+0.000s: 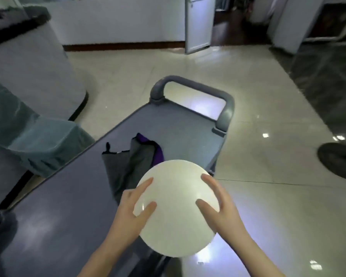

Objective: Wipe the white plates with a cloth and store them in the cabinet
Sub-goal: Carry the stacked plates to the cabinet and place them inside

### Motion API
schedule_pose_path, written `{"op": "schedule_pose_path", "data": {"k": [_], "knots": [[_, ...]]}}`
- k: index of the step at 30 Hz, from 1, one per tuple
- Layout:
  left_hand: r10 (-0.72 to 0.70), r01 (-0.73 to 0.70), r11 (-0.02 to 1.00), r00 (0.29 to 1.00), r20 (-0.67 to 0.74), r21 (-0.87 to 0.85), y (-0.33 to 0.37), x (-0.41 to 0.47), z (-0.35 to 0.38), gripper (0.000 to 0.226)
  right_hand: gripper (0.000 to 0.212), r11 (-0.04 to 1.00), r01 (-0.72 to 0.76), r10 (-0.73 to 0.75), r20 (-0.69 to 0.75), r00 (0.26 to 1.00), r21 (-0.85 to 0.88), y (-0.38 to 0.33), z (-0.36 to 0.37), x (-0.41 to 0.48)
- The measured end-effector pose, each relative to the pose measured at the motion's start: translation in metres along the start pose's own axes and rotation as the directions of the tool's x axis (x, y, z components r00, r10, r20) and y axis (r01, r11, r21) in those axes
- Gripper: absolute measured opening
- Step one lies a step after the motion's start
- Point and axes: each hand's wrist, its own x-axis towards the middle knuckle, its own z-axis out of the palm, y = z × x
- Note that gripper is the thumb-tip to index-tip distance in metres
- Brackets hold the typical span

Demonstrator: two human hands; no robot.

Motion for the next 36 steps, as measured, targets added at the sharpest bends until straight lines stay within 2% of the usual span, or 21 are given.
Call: {"op": "schedule_pose_path", "data": {"k": [4, 8, 11, 15, 19, 22, 24, 26, 32, 36], "knots": [[0.186, -0.190, 0.982, 0.967, 0.177, 0.007, 0.067, -0.002, 0.105, 0.057, 0.055, 0.999, -0.022, 0.028, -0.253, 0.967, 0.024, 0.015, -0.114, -0.068], [0.349, -0.363, 0.931, 0.836, 0.424, -0.051, 0.143, -0.019, 0.221, 0.058, 0.056, 0.998, -0.052, 0.054, -0.551, 0.833, 0.019, 0.038, -0.221, -0.150], [0.410, -0.431, 0.894, 0.679, 0.609, -0.122, 0.201, -0.048, 0.304, 0.055, 0.055, 0.996, -0.080, 0.078, -0.754, 0.652, 0.034, 0.053, -0.284, -0.221], [0.445, -0.510, 0.834, 0.397, 0.803, -0.210, 0.272, -0.111, 0.419, 0.054, 0.055, 0.986, -0.100, 0.162, -0.932, 0.325, 0.136, 0.073, -0.344, -0.327], [0.453, -0.589, 0.731, 0.039, 0.891, -0.345, 0.328, -0.191, 0.534, 0.053, 0.055, 0.964, -0.106, 0.247, -0.969, 0.000, 0.246, 0.093, -0.393, -0.432], [0.431, -0.608, 0.686, -0.104, 0.896, -0.400, 0.356, -0.263, 0.617, 0.051, 0.055, 0.956, -0.101, 0.249, -0.946, -0.209, 0.274, 0.105, -0.427, -0.505], [0.423, -0.594, 0.668, -0.193, 0.885, -0.448, 0.374, -0.312, 0.668, 0.051, 0.053, 0.950, -0.119, 0.238, -0.918, -0.319, 0.288, 0.114, -0.453, -0.550], [0.382, -0.567, 0.673, -0.284, 0.879, -0.475, 0.392, -0.359, 0.717, 0.051, 0.051, 0.935, -0.133, 0.255, -0.882, -0.395, 0.330, 0.122, -0.483, -0.593], [0.314, -0.482, 0.686, -0.479, 0.819, -0.545, 0.443, -0.492, 0.835, 0.053, 0.055, 0.905, -0.143, 0.249, -0.771, -0.586, 0.401, 0.139, -0.557, -0.705], [0.267, -0.419, 0.736, -0.542, 0.796, -0.532, 0.467, -0.583, 0.889, 0.051, 0.055, 0.892, -0.132, 0.246, -0.708, -0.662, 0.433, 0.150, -0.597, -0.783]]}}
